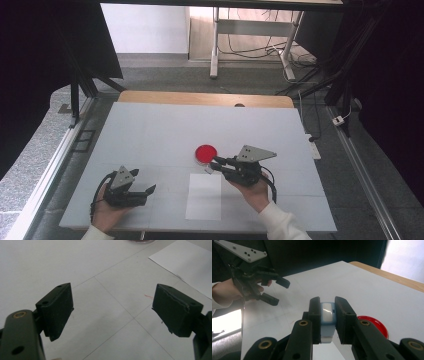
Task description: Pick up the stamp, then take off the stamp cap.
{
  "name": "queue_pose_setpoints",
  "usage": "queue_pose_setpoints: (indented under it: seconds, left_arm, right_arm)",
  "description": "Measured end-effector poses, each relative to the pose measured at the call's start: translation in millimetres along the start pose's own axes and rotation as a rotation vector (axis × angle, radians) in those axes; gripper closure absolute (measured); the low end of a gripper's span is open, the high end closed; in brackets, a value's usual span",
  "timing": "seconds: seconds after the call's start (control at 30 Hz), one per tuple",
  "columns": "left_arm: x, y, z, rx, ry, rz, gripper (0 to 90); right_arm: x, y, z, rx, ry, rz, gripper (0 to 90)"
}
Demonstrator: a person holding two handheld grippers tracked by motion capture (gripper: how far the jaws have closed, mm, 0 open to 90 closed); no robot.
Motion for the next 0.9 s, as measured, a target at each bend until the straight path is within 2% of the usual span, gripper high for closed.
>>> queue_pose_setpoints:
  seconds: [0.37, 0.77, 0.9]
  left_arm:
    - [0.1, -0.2, 2.3, -0.005, 0.007, 0.002, 16.9]
    - [-2.7, -1.5, 4.1, -0.004, -0.005, -0.001, 16.9]
    - [-5.4, -0.2, 10.1, -0.019, -0.006, -0.003, 16.8]
  right_arm:
    - [2.5, 6.2, 1.0, -0.008, 0.010, -0.010, 75.7]
    - [0.8, 7.1, -0.5, -0.004, 0.004, -0.012, 75.6]
    - [1.8, 5.8, -0.3, -0.004, 0.010, -0.009, 75.7]
Point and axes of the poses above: each handheld gripper's, and its own axes: y roughly backward along the jaws, z roughly out of its top, x roughly to its left, the point moved 8 cm from there along -y, roughly forward along the jaws, and after that the axes turned 5 degrees about z, right-handed, at the moved point
